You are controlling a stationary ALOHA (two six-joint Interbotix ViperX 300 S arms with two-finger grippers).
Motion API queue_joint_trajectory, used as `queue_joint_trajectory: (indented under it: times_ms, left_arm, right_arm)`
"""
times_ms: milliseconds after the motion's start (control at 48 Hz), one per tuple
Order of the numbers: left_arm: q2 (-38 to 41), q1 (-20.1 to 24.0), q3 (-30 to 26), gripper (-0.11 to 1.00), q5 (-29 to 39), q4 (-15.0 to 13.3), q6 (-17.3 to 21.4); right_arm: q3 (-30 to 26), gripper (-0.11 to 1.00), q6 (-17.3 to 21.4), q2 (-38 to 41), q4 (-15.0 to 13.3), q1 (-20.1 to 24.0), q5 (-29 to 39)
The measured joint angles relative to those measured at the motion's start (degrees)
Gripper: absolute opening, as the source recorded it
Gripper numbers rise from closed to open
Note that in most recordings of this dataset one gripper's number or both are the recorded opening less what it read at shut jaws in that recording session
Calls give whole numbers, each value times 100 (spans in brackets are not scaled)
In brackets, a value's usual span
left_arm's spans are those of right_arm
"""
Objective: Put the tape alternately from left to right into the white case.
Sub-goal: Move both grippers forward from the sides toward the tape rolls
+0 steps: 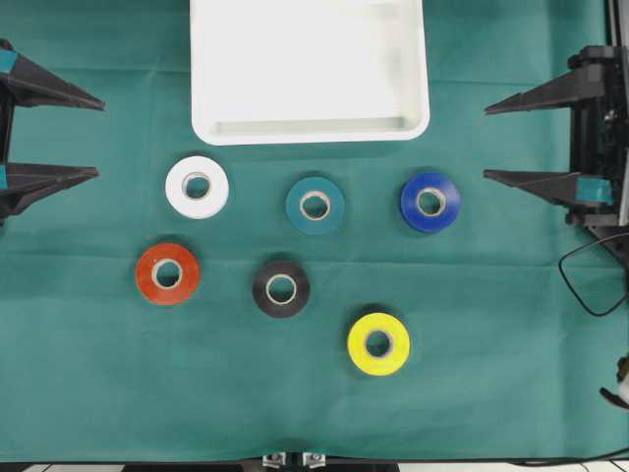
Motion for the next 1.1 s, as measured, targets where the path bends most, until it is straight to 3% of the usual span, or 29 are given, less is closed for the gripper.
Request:
queue_joint_trajectory:
  times_ms: [438, 1105]
  left_arm:
    - [35, 70, -26, 67, 220, -9, 9]
    - [1846, 158, -729, 67, 729, -9, 9]
  right_arm:
    - [-334, 84, 0, 747, 0, 0, 9]
    - [-817, 84, 193, 1863, 9, -88, 343]
